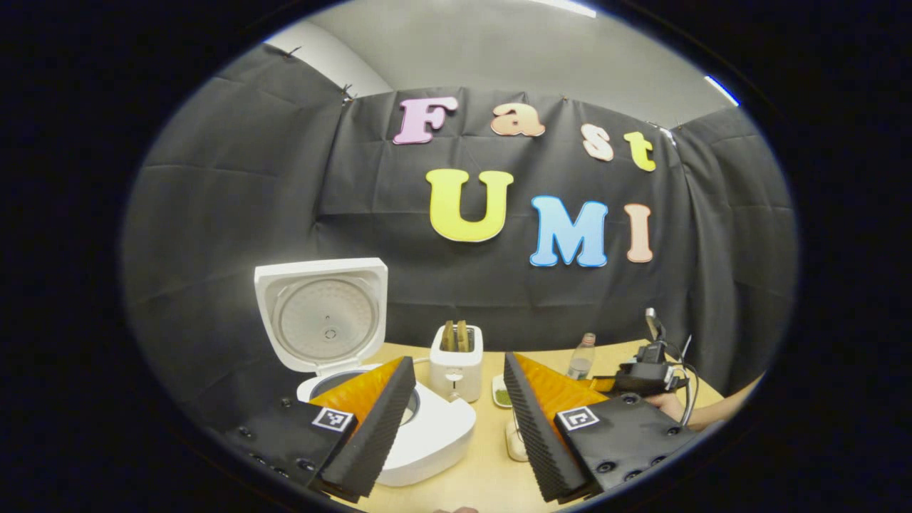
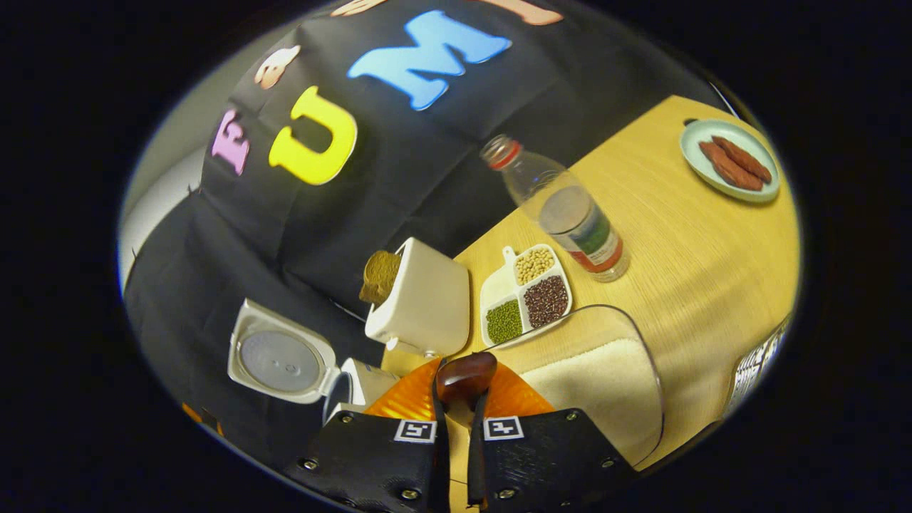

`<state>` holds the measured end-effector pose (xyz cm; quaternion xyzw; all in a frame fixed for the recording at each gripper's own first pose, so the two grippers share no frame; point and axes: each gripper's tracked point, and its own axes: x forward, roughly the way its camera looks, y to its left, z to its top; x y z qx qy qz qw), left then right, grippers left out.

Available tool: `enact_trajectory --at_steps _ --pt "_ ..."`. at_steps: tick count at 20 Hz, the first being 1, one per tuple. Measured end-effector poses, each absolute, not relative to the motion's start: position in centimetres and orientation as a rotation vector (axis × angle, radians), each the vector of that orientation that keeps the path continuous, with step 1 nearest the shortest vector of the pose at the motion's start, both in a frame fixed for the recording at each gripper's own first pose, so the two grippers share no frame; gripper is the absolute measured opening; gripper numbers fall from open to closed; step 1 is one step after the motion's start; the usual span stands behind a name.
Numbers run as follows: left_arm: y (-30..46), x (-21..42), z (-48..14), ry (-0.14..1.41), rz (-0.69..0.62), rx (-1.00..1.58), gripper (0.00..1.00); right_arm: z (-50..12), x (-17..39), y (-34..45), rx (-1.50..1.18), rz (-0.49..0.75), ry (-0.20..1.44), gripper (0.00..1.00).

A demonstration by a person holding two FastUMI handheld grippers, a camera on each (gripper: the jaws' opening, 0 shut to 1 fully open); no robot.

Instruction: Close the left gripper, press the button to open the rice cooker; take a wooden spoon from the chopstick holder with the right hand, scoop a spoonful of rice and pour it into the rice cooker, then put the wooden spoon back into the chopstick holder.

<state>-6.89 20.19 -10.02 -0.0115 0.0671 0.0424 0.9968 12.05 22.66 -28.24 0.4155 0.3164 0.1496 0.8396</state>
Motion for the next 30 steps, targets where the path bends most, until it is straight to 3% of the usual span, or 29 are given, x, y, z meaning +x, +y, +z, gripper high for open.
enact_trajectory --at_steps 3,13,30 --pt "20.1 -7.0 -9.8 0.127 0.077 -0.022 0.89 -25.2 12.1 19.4 1.022 0.287 0.599 0.10" --pt "18.6 -7.6 -9.5 0.099 0.035 -0.044 0.89 -13.4 10.8 16.6 1.266 0.382 0.431 0.10" --pt "22.9 -11.2 -10.4 0.051 0.054 -0.018 0.89 -7.0 12.4 29.1 1.242 0.621 0.504 0.09"
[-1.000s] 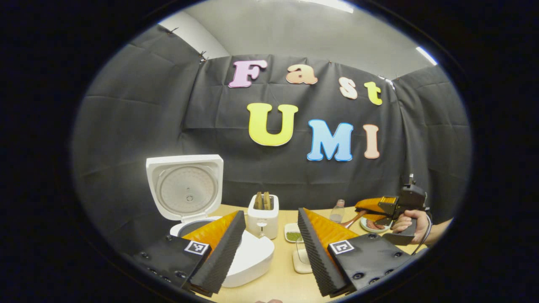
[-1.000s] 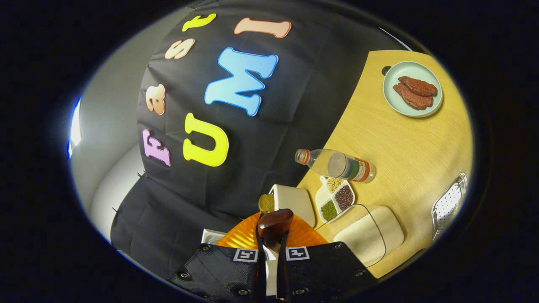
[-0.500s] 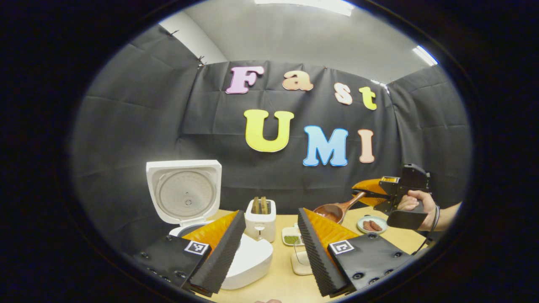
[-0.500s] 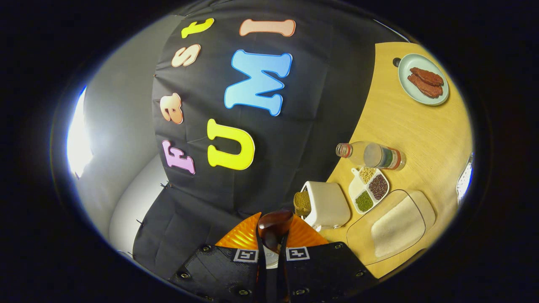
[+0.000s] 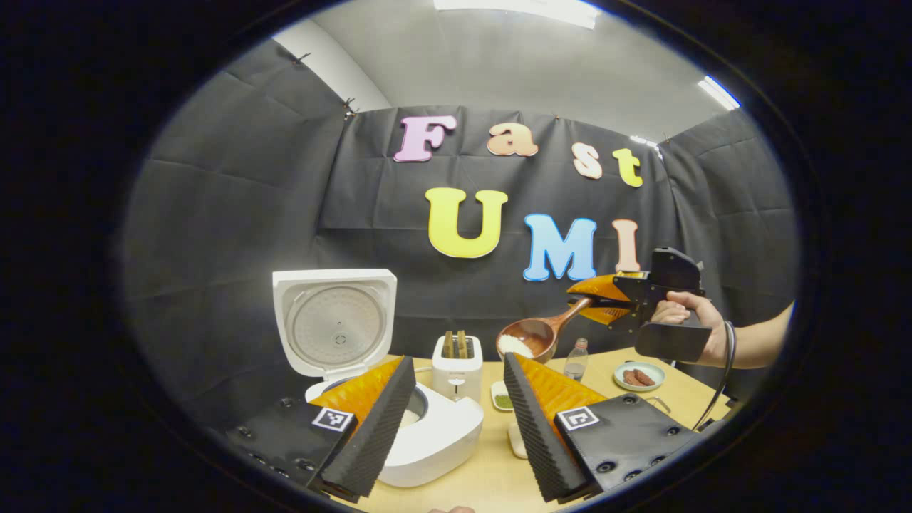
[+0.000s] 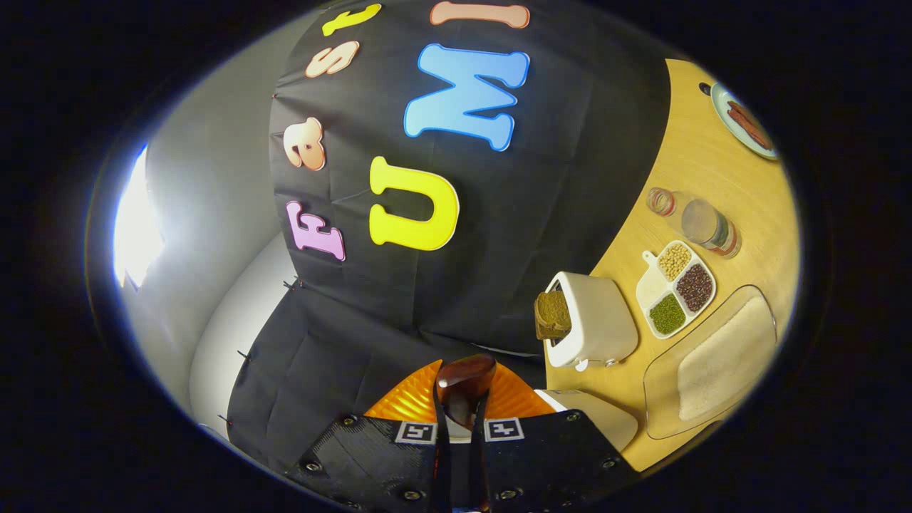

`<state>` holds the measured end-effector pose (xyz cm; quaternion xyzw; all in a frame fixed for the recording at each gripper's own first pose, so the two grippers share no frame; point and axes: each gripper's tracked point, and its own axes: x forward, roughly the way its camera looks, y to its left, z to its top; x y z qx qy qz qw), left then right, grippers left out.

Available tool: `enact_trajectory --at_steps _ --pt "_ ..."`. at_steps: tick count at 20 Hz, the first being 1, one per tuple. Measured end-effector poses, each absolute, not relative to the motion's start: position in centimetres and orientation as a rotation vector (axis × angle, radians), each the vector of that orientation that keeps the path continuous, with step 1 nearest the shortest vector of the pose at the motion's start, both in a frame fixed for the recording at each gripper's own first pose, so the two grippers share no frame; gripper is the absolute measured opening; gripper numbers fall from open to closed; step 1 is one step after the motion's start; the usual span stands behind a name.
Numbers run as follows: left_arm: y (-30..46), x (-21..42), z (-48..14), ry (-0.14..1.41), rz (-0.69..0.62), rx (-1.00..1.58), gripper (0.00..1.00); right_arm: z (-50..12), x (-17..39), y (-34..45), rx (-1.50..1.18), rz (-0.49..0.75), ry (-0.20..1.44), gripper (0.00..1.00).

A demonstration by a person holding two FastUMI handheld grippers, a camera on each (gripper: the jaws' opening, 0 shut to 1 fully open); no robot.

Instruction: Close the left gripper, press the button to open the rice cooker; take a wooden spoon from the chopstick holder with the right hand, scoop a spoonful of rice and pour it into the rice cooker, then put the wooden spoon back into the chopstick holder.

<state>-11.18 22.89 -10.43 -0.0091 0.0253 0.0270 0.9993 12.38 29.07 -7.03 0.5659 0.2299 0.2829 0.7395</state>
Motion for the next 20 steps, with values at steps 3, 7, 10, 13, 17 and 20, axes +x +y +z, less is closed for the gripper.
enact_trajectory --at_steps 3,7,10,13,17,20 --pt "23.7 -11.6 -10.4 0.047 0.062 -0.005 0.89 -6.6 12.8 32.4 1.212 0.673 0.530 0.09" --pt "24.5 -11.6 -11.3 0.059 0.055 -0.008 0.89 -7.0 13.6 37.5 1.141 0.735 0.581 0.10" --pt "25.4 -11.3 -12.9 0.079 0.056 -0.011 0.89 -7.8 14.2 40.8 1.057 0.777 0.610 0.10" --pt "26.4 -11.1 -14.4 0.105 0.070 -0.035 0.89 -8.6 14.7 43.6 0.961 0.812 0.622 0.10" --pt "27.8 -11.4 -14.7 0.112 0.110 -0.021 0.89 -10.6 15.2 47.3 0.830 0.845 0.643 0.10" --pt "28.5 -11.6 -14.5 0.105 0.131 -0.030 0.89 -11.9 15.5 49.4 0.756 0.856 0.656 0.10"
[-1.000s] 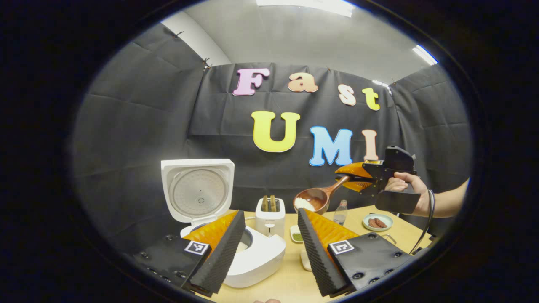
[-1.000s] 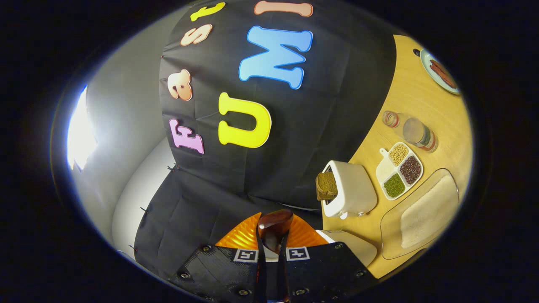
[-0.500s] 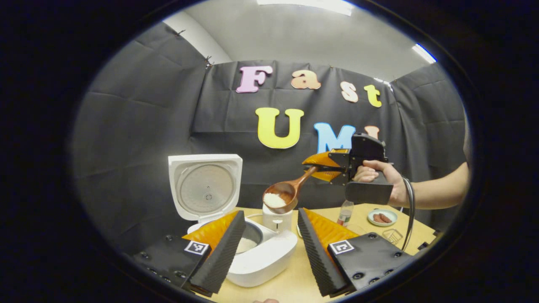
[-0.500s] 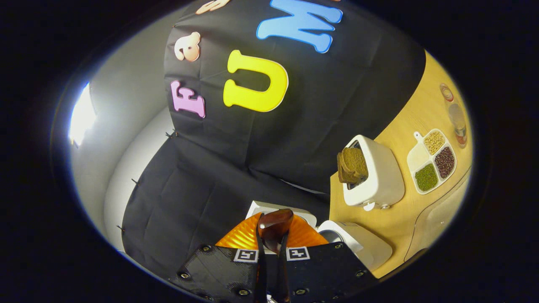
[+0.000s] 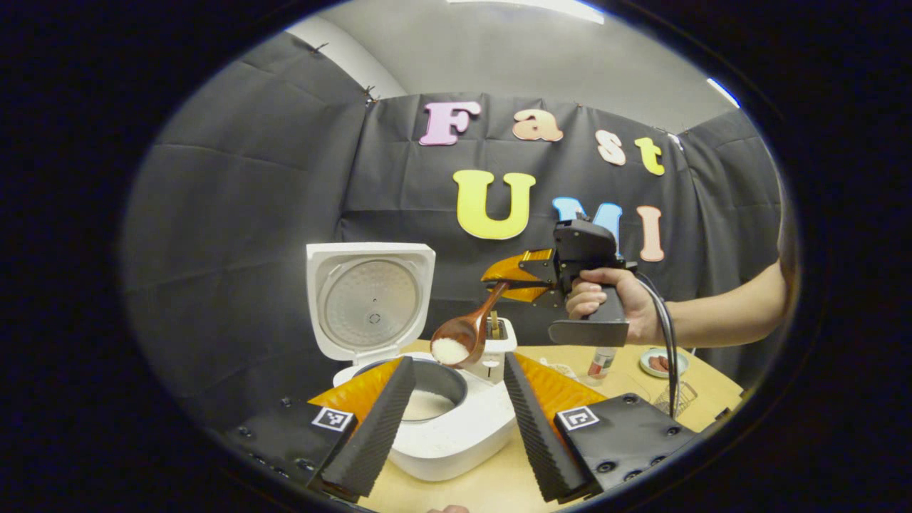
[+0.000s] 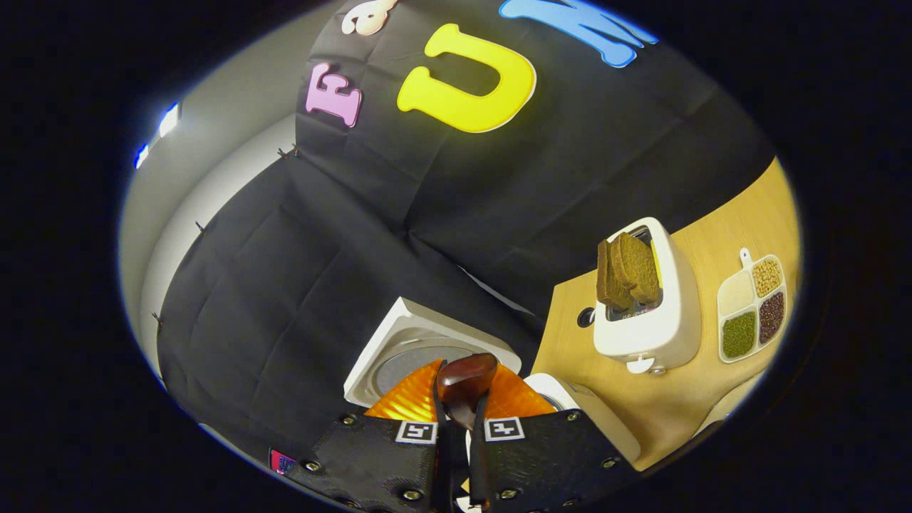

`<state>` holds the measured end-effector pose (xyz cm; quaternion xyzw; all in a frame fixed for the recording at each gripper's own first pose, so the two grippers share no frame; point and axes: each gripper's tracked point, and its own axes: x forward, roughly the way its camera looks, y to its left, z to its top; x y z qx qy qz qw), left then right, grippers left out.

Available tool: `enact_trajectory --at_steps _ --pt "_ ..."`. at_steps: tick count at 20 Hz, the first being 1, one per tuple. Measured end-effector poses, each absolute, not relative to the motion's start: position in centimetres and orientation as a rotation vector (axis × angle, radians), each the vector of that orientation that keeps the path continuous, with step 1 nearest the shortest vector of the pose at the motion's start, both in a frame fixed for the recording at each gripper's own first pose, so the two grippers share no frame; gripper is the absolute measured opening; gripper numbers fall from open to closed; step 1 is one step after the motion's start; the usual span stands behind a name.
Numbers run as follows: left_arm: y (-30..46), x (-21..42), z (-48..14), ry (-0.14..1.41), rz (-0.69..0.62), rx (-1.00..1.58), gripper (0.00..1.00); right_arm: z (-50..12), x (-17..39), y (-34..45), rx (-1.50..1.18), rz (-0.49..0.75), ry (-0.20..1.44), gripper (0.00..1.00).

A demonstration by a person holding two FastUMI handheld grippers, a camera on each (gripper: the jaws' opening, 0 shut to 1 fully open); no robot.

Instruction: Close the left gripper, press the button to open the rice cooker; take a wooden spoon from the chopstick holder with the right hand, scoop a spoonful of rice and pour it into the rice cooker, then put the wooden spoon back into the chopstick holder.

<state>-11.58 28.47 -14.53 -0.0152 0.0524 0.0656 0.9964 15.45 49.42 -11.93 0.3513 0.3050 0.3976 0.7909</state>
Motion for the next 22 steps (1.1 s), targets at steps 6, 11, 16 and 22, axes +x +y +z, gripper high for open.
enact_trajectory --at_steps 6,11,16,22 --pt "28.9 -12.0 -15.0 0.107 0.155 -0.031 0.89 -14.0 14.8 52.9 0.519 0.898 0.630 0.10" --pt "28.9 -12.4 -15.0 0.103 0.163 -0.035 0.89 -13.6 12.9 55.7 0.278 0.983 0.532 0.10" --pt "28.8 -12.8 -14.7 0.089 0.168 -0.028 0.89 -11.8 9.9 57.1 0.024 1.085 0.389 0.10" --pt "28.6 -13.7 -14.5 0.076 0.184 -0.039 0.89 -10.4 6.5 58.1 -0.230 1.185 0.201 0.10"
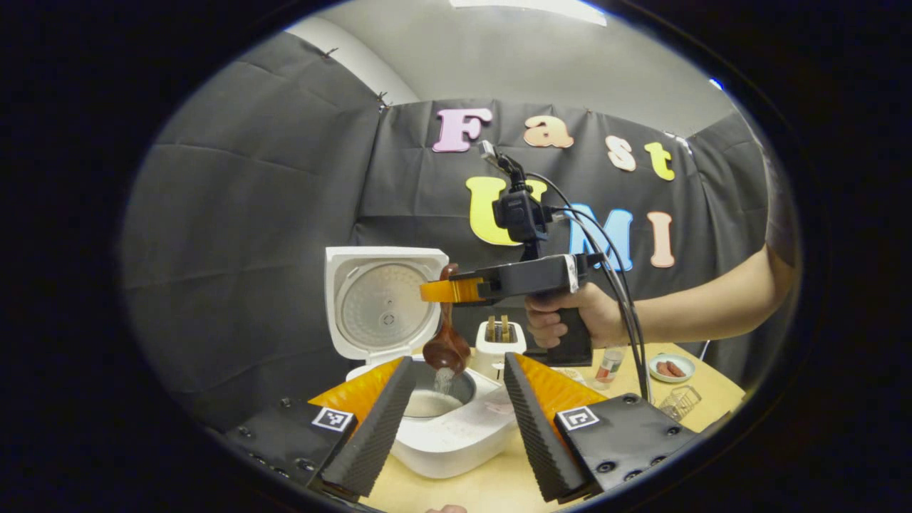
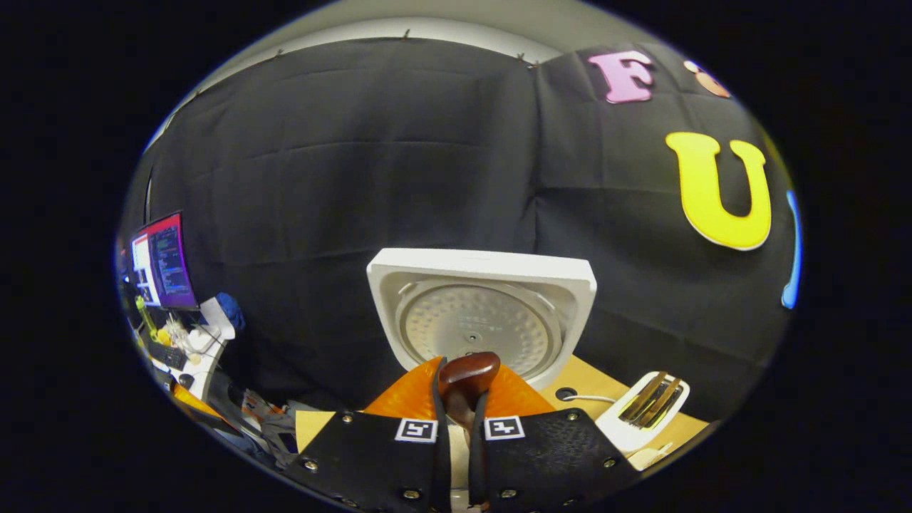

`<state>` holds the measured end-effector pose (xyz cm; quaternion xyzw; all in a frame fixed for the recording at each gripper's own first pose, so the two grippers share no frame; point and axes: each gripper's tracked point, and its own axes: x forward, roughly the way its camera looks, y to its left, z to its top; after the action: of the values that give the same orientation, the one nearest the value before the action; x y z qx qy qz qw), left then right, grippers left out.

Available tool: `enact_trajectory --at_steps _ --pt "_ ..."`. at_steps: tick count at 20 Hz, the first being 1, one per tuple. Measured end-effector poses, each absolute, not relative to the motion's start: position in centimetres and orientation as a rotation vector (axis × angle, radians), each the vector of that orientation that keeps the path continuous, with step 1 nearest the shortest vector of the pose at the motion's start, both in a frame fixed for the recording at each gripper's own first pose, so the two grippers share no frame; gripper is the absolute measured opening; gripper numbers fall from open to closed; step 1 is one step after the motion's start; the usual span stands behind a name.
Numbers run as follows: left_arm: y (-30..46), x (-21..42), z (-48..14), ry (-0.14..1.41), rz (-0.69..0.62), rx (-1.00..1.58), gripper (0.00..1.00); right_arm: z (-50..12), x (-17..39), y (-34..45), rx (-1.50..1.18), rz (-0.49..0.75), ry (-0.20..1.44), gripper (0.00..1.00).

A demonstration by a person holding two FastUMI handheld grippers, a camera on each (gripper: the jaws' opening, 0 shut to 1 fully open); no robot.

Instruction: Close the left gripper, press the button to open the rice cooker; take a wooden spoon from the chopstick holder with the right hand, scoop a spoonful of rice and pour it into the rice cooker, then put the wooden spoon back into the chopstick holder.

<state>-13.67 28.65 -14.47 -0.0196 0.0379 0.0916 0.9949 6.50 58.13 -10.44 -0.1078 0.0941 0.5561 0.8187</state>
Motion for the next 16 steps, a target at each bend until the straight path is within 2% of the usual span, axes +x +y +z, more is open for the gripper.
enact_trajectory --at_steps 6,16 --pt "28.3 -15.5 -14.9 0.084 0.210 -0.037 0.89 -9.7 5.3 58.5 -0.263 1.222 0.160 0.10" --pt "28.5 -16.6 -13.5 0.062 0.244 -0.038 0.89 -7.9 6.2 57.3 -0.125 1.188 0.181 0.10"
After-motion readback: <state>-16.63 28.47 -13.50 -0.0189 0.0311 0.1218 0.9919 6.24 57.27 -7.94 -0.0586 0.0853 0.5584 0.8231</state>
